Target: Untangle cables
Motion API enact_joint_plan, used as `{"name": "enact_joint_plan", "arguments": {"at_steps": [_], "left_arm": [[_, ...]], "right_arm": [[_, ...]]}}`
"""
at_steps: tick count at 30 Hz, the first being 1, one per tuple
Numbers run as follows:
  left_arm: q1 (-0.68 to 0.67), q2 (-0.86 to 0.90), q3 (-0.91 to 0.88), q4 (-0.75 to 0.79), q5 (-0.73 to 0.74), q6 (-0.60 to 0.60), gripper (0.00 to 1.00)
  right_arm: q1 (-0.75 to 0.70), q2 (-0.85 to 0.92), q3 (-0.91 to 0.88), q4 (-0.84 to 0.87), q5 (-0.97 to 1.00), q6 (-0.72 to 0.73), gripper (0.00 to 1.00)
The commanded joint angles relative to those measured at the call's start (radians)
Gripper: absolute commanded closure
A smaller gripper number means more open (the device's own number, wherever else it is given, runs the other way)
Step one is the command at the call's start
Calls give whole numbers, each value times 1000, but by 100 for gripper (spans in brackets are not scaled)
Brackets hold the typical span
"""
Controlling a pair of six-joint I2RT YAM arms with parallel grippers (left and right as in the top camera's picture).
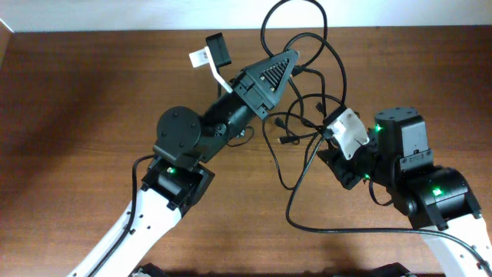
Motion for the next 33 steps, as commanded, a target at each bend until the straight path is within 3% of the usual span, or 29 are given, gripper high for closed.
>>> {"name": "enact_joint_plan", "arguments": {"at_steps": [1,4,11,17,18,19,21,25,27,31,33], "left_arm": [[3,-30,21,15,23,-13,100],[3,-30,21,-16,21,-13,100],[-23,-30,21,-302,45,29,100],[-103,-28,21,-291,68,29,100],[-107,-28,21,-280,68,28,100],[-107,-28,21,-267,68,28,100],[-106,-28,21,-254,62,29,100],[-89,-28,21,-254,-2,29,100],[-37,-29,21,-253,9,29,100],[16,-29,21,-253,117,37,100],[56,-29,21,-253,216,93,100]], "right_arm": [[-4,3,6,-3,18,2,96],[-4,-7,6,-14,12,10,96],[-3,-188,6,127,5,113,96],[-3,-153,6,169,-45,142,96],[-3,-134,6,169,-51,142,86],[-3,-110,6,158,-51,142,56],[-3,-97,6,146,-51,142,44],[-3,-150,6,120,-40,142,41],[-3,-204,6,81,163,245,41],[-3,-222,6,23,453,425,40],[-3,-222,6,22,460,447,40]]}}
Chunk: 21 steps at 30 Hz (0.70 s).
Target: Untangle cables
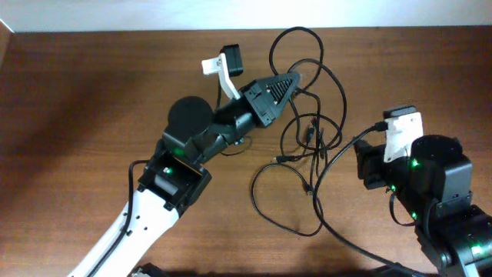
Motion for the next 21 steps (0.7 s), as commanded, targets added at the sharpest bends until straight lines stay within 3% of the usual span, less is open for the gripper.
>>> {"name": "enact_joint_plan", "arguments": {"at_steps": [1,5,8,11,13,17,21], "left_arm": [[52,-20,13,12,129,64,100],[89,-20,13,218,128,64,100],[135,-20,13,254,128,48,100],[219,-20,13,254,124,38,100],[298,-22,13,254,127,-39,100],[370,-22,13,251,151,-41,100],[377,-22,13,251,158,-41,100]], "right_arm": [[-3,-5,6,-9,59,69,37],[-3,40,5,-92,-124,57,34],[-3,134,5,-104,-248,30,27],[-3,277,4,-83,-518,-128,22],[-2,363,3,-65,-669,-242,21],[-2,483,1,-74,-837,-425,21],[-1,641,-43,-17,-842,-570,21]]}}
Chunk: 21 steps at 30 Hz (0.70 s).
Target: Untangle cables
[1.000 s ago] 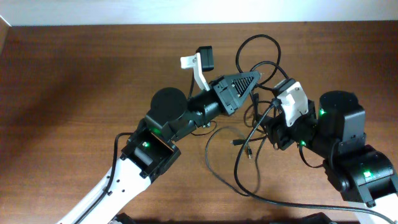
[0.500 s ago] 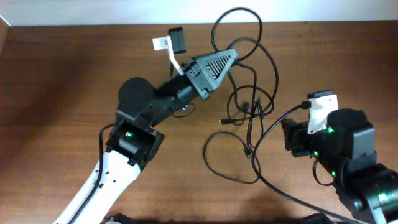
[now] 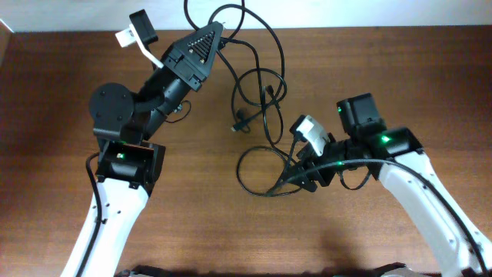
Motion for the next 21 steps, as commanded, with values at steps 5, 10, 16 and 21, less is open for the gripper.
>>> {"name": "enact_joint_plan", "arguments": {"at_steps": [5,10,16,21], "left_arm": [[5,-20,18,8,36,-13,100],[61,-20,18,-249,-6,34,100],[86,-20,18,-654,-5,354,100],[86,-19,18,-890,-235,425,100]], "right_arm": [[-1,172,-16,111,-51,-64,96],[-29,31,-12,21,-50,-29,96],[-41,-440,110,131,-33,171,96],[-42,-545,273,167,6,254,96]]}}
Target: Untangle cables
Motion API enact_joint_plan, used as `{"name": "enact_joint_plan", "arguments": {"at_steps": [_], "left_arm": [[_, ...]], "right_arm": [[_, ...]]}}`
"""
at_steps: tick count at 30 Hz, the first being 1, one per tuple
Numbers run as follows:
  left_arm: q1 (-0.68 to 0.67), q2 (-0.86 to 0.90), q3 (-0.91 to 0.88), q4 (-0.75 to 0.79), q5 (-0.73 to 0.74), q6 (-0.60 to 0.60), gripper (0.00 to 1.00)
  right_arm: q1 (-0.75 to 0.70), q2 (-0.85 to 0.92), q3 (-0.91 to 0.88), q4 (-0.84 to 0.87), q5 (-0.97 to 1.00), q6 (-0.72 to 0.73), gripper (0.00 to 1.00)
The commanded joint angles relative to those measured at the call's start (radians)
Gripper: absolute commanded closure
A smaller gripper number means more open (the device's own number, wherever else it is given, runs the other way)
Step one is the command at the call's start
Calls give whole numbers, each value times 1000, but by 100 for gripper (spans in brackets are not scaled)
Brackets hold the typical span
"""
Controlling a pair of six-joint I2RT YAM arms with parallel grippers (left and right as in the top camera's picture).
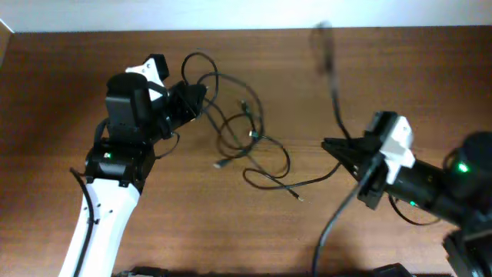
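A loose tangle of thin black cables [244, 132] lies on the wooden table, left of centre, with plug ends at the front [220, 164]. My left gripper [195, 97] sits at the tangle's far-left loops and looks shut on a strand there. One separate black cable [332, 92] runs from the blurred far edge down through my right gripper [335, 146], which is shut on it, and on toward the front edge. That cable hangs apart from the tangle.
The brown wooden table [61, 92] ends in a pale wall strip at the back. The white right arm [430, 185] fills the front right and the left arm [108, 200] the front left.
The left gripper has come back from the far edge to the tangle's left side. The right gripper has moved from the tangle's lower loop out to the right, holding one cable now apart from the rest.
Both grippers were in the knot at the back centre. Then the right arm stood off to the right while the left held the knot. Then the knot was further left, the right gripper at its lower loop. Now one cable is separated on the right.
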Motion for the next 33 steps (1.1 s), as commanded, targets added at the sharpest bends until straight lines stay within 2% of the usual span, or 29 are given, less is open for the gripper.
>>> {"name": "enact_joint_plan", "arguments": {"at_steps": [1,5,9,10,13,14,16,17,19,20,21,23,26,27,31,32,33], "left_arm": [[2,-13,2,-98,-242,42,100],[2,-13,2,-145,-264,42,100],[2,-13,2,-216,-227,43,100],[2,-13,2,-229,-214,77,100],[2,-13,2,-244,-171,142,100],[2,-13,2,-251,-171,173,100],[2,-13,2,-259,-171,173,100],[2,-13,2,-259,-171,174,100],[2,-13,2,-261,-171,189,100],[2,-13,2,-267,-171,192,100],[2,-13,2,-267,-170,201,100],[2,-13,2,-266,-168,222,100],[2,-13,2,-267,-167,225,100],[2,-13,2,-267,-167,268,100],[2,-13,2,-265,-168,286,100],[2,-13,2,-265,-168,286,100],[2,-13,2,-265,-168,286,100]], "right_arm": [[-2,3,69,3,16,53,96],[-2,4,90,-3,354,72,96],[-2,28,90,55,982,10,96],[-2,53,90,73,1109,6,96],[-25,150,90,136,1321,-119,96],[-112,220,90,180,1375,-143,96],[-248,293,90,187,1371,-105,96],[-352,339,90,193,1360,-30,96],[-543,412,90,205,1191,66,96],[-657,466,90,232,1059,72,96],[-720,502,90,251,1007,72,96],[-858,591,90,286,991,72,96],[-1016,708,90,309,987,158,96],[-1069,769,90,317,967,158,96],[-1133,954,90,301,731,158,96],[-1133,988,90,288,708,158,83],[-1133,1022,90,267,670,158,54]]}}
